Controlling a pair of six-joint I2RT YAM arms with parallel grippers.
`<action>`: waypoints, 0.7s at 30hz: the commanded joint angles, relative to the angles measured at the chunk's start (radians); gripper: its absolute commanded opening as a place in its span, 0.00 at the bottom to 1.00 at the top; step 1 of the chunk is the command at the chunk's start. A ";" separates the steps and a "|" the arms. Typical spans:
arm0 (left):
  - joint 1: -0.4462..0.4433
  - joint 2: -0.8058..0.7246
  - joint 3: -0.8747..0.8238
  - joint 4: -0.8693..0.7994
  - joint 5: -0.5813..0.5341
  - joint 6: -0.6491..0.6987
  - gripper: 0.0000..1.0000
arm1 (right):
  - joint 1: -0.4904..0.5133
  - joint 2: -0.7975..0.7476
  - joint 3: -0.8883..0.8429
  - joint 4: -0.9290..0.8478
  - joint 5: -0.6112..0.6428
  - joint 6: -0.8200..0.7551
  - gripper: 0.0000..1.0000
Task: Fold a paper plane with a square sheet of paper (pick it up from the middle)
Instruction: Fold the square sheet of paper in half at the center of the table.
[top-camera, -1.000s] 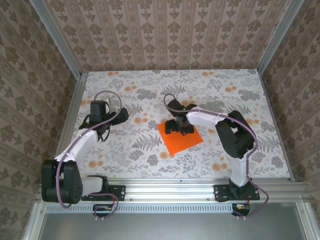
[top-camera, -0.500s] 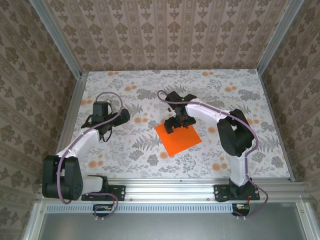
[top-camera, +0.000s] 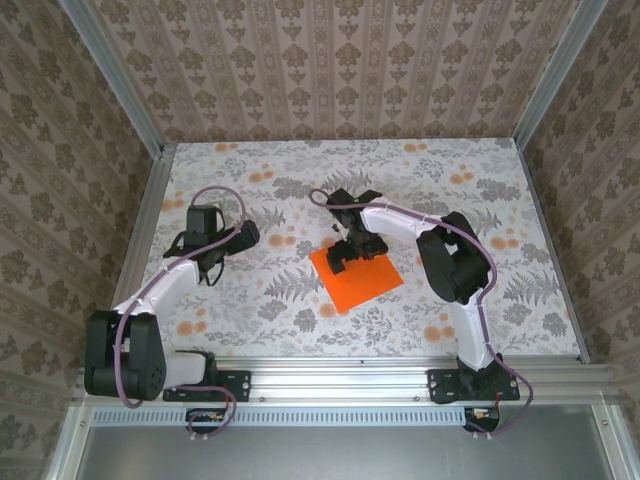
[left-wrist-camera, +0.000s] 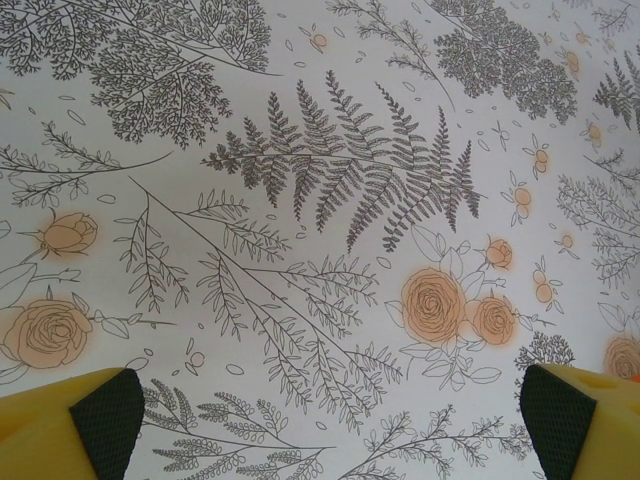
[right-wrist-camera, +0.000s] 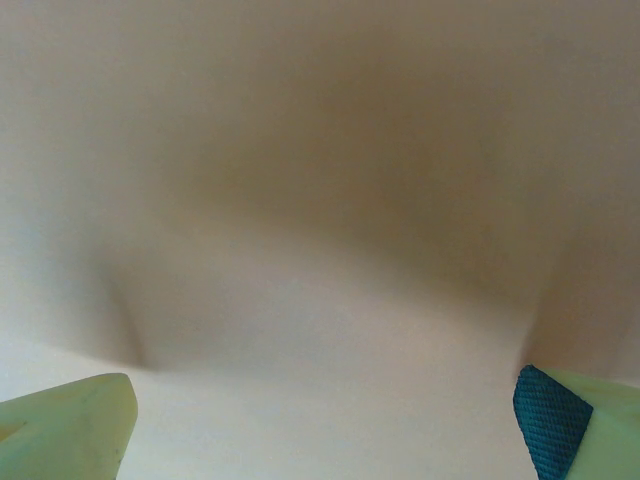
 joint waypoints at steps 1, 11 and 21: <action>-0.003 0.009 -0.016 -0.008 -0.018 -0.027 1.00 | 0.015 0.046 0.012 -0.061 0.024 -0.015 1.00; -0.003 0.007 -0.015 -0.019 -0.031 -0.023 1.00 | 0.041 0.109 -0.022 -0.055 0.083 0.014 0.98; -0.003 0.001 -0.012 -0.039 -0.044 -0.019 1.00 | 0.032 0.110 -0.082 0.010 -0.010 0.035 0.82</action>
